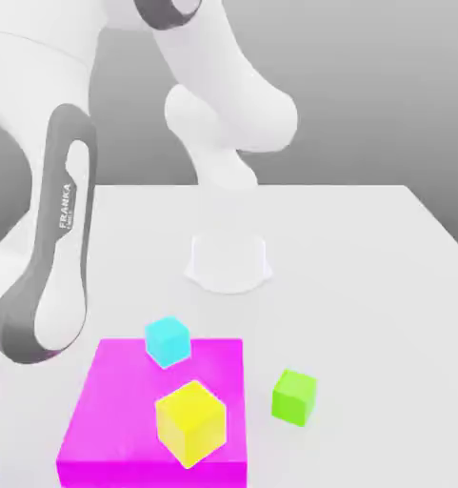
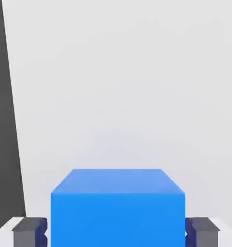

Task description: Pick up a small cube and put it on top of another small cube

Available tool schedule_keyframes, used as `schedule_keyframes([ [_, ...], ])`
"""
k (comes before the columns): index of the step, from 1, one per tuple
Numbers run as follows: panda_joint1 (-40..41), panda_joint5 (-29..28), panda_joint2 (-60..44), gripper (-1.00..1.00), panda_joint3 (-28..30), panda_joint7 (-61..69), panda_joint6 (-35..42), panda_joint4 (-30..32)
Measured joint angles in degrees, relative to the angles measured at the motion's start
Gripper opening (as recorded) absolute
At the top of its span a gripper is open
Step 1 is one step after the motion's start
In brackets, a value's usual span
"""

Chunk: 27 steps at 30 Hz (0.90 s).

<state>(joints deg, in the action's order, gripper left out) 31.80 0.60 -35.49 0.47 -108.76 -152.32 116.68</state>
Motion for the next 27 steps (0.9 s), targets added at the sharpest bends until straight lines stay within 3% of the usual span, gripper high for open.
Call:
schedule_keyframes([
  [7, -0.35, -0.21, 7.23, -1.00, -0.05, 0.10, 5.41, 1.86],
  [15, -6.91, -3.54, 22.41, -1.00, -6.65, 5.96, 12.03, 10.90],
  [21, -13.84, -1.19, 33.87, -1.00, -11.87, 13.70, 15.93, 18.18],
  [24, -18.81, -1.05, 33.96, -1.00, -11.91, 15.33, 13.22, 20.85],
  [26, -17.15, -1.93, 30.68, -1.00, -10.52, 14.87, 8.78, 22.05],
  [27, -16.94, -2.18, 29.80, 1.00, -10.36, 14.71, 7.62, 22.34],
])
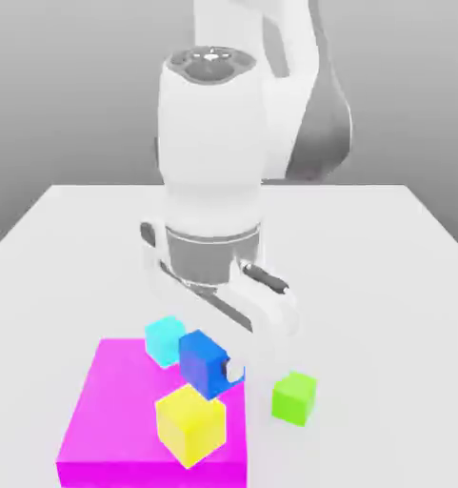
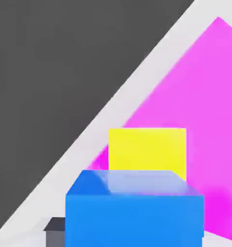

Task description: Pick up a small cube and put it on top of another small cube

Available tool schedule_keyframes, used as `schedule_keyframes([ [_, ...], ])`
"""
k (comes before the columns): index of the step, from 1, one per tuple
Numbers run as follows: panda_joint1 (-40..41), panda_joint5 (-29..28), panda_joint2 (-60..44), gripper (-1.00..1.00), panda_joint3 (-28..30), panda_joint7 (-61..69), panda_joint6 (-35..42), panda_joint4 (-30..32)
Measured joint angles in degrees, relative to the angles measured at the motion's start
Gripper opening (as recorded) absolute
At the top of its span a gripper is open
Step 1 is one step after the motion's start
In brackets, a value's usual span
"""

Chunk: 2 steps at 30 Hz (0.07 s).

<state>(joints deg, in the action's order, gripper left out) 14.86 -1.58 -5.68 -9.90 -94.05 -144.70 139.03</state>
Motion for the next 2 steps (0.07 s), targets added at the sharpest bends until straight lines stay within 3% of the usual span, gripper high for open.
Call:
schedule_keyframes([
  [2, 0.00, 0.00, 0.00, 1.00, 0.00, 0.00, 0.00, 0.00],
])
